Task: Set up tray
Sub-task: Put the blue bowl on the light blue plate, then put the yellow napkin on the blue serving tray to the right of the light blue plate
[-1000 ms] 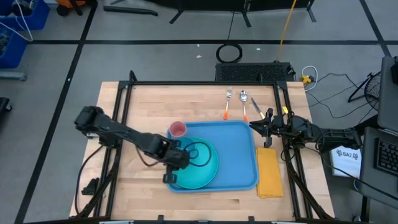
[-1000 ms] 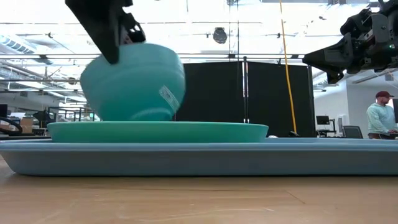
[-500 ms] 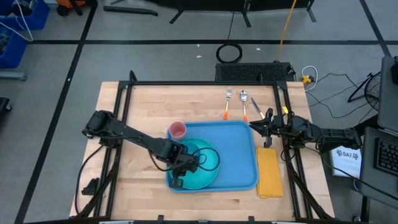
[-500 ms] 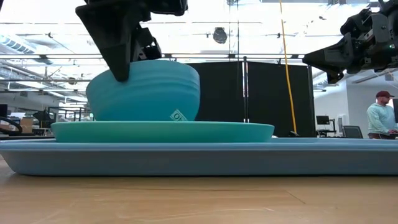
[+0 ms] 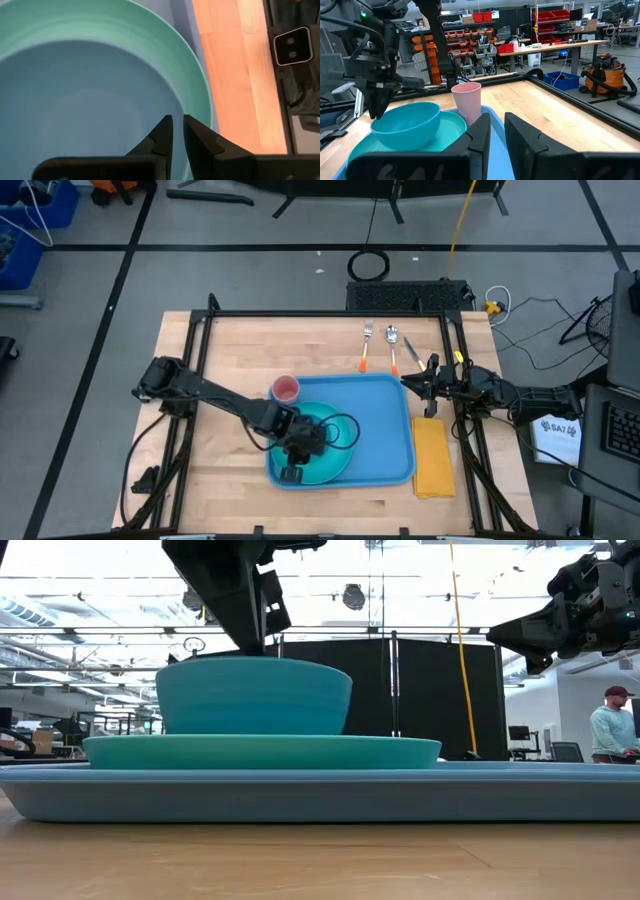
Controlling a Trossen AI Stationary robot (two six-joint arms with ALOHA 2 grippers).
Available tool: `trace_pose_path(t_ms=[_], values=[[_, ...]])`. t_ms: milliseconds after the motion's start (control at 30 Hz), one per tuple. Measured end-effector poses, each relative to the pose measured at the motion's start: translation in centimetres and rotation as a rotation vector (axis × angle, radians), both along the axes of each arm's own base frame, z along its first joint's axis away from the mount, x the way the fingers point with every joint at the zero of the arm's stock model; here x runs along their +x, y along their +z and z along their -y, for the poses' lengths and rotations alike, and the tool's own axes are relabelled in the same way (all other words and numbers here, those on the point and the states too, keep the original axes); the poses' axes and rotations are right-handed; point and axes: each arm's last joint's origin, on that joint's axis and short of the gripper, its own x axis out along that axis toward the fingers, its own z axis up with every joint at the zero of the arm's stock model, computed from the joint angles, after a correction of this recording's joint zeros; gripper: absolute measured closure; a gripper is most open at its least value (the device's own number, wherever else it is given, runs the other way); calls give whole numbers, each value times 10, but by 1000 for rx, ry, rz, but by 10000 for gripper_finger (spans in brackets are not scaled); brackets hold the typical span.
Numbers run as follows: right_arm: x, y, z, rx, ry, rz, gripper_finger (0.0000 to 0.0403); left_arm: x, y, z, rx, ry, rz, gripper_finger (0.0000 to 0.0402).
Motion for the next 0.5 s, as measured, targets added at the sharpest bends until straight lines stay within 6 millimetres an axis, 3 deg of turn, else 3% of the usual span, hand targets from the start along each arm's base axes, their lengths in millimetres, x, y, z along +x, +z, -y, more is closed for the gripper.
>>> trace_pose_path(t_ms=[133,233,400,500], values=[[0,0,0,0,0,0,355,-5,9,-6,55,-18,23,354],[0,0,0,0,0,-1,355,-13,33,-3,130,-54,153,360],[0,0,0,0,0,-1,355,-52,68,-12,178,-38,338,390],[0,0,0,0,0,-1,355,-87,72,-28,197,39,433,397]])
